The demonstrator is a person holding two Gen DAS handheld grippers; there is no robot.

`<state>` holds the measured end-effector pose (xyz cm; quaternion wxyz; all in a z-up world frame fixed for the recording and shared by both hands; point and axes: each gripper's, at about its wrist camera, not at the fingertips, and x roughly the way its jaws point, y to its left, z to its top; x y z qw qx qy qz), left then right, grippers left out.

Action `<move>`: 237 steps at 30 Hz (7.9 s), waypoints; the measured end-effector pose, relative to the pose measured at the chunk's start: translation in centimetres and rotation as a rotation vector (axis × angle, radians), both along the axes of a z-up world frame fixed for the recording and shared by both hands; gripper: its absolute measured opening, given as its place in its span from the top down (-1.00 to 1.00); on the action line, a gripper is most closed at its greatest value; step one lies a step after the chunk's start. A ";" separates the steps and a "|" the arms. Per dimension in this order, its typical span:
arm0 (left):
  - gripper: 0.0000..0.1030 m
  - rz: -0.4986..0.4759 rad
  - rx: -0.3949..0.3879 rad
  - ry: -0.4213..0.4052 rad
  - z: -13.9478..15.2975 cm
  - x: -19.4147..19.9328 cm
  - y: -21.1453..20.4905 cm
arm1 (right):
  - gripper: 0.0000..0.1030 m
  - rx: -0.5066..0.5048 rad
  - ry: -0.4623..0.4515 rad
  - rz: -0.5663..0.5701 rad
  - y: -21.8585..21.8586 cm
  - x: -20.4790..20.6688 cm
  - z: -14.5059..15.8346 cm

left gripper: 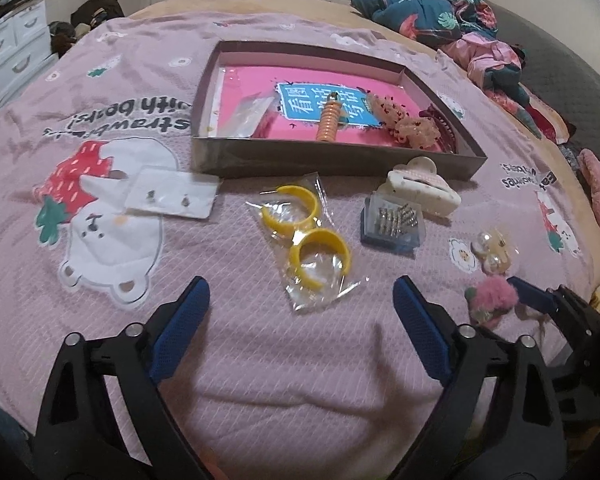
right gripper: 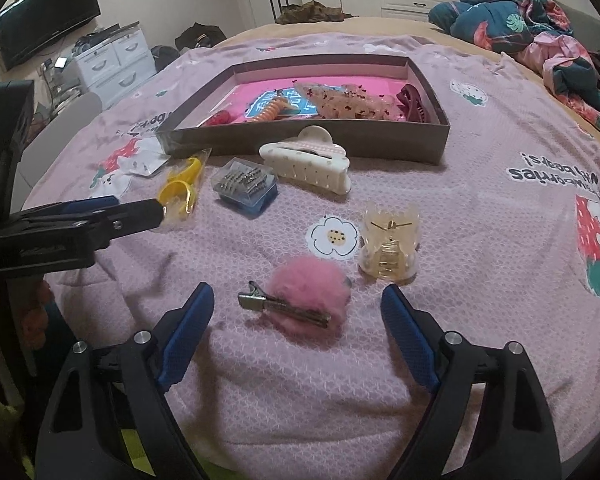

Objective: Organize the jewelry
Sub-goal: 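Move the right tool to the pink pom-pom clip and close on it, then grasp the yellow hair-tie packet with the left tool while the right tool carries the pom-pom clip to the box, then release the yellow packet into the box with the left tool while the right tool drops the pom-pom clip there, then withdraw both open tools from the box toward the remaining accessories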

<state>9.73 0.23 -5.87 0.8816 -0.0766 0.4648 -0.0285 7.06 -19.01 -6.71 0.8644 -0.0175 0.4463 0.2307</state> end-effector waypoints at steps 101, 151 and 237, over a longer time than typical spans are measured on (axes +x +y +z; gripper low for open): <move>0.31 -0.008 0.011 -0.128 9.5 11.1 -0.1 | -0.06 0.019 -0.276 -0.089 -3.7 14.4 11.6; 0.13 0.026 -0.030 -0.059 5.8 11.2 2.9 | -0.30 -0.040 -0.102 -0.052 0.7 17.9 4.5; -0.82 -0.069 0.030 -0.053 2.7 0.0 -2.4 | -0.59 -0.055 -0.050 -0.044 -3.7 3.8 0.8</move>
